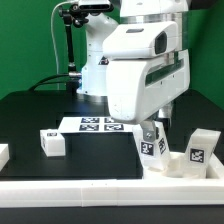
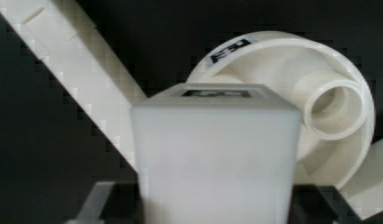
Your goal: Assemble stool
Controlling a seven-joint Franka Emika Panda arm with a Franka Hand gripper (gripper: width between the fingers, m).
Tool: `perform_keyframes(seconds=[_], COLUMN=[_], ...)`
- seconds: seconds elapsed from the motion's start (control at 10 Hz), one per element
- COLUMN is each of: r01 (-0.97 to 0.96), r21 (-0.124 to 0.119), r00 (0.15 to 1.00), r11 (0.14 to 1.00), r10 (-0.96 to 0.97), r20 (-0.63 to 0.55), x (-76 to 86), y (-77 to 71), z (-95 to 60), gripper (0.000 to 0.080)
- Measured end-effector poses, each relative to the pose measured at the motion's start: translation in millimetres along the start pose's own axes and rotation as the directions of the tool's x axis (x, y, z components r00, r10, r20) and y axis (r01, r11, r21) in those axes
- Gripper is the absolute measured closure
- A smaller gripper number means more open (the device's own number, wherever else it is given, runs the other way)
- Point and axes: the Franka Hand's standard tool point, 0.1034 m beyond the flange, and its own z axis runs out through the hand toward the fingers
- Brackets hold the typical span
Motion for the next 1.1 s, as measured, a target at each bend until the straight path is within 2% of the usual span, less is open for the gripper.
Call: perform_keyframes(seconds=[0.4, 0.7, 1.1], r01=[-0.247, -0.515, -0.739], r21=[0.000, -0.001, -0.001], r00=[0.969, 0.857, 0.673], r11=[0.969, 0.857, 0.673], r10=[0.247, 0.515, 0.739], r20=[-0.001, -0.004, -0.010], x=[0.2, 3.4, 5.3], y=[0.2, -2.5, -2.2], z=[-0.2, 0.6, -0.8], gripper=[0.0453, 0.0453, 0.0453])
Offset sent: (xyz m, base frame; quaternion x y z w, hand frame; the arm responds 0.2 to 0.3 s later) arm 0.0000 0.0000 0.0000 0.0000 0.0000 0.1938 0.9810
